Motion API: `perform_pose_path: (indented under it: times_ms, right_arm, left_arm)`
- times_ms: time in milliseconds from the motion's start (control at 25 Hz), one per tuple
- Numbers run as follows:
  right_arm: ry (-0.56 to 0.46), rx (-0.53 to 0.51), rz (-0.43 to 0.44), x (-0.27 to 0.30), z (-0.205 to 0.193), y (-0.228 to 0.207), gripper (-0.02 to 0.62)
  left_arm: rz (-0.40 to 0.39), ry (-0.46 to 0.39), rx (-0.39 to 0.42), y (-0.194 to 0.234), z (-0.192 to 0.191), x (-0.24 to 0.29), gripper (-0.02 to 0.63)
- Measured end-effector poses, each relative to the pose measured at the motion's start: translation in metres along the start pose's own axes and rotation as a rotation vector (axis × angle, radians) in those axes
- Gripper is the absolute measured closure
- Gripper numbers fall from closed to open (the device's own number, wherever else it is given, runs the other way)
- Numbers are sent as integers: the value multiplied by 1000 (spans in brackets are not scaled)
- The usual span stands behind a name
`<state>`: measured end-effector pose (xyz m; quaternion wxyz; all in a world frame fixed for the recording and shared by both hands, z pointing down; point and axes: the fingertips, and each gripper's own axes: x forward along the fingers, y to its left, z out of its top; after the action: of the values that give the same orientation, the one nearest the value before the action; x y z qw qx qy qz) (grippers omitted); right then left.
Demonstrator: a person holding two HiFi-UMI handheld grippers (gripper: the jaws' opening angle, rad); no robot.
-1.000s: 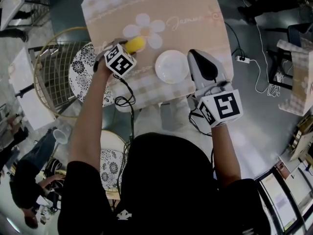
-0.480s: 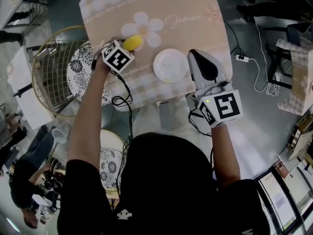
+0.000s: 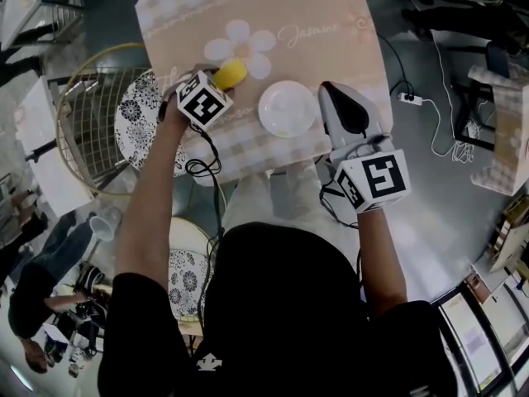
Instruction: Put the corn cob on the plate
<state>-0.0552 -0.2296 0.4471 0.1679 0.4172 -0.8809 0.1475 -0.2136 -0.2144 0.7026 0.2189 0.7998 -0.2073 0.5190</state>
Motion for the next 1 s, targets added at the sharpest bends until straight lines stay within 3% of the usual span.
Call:
perform_pose_path:
  times_ms: [440,1000]
  right_arm:
    - [-19,18,-17,-21,-1,-14,594]
    - [-39,26,-35,-57,-6,-37,593]
  left_arm:
    - [-40,5,82,-36,29,-2,344]
    - [-90,46,224,-111,66,14,342]
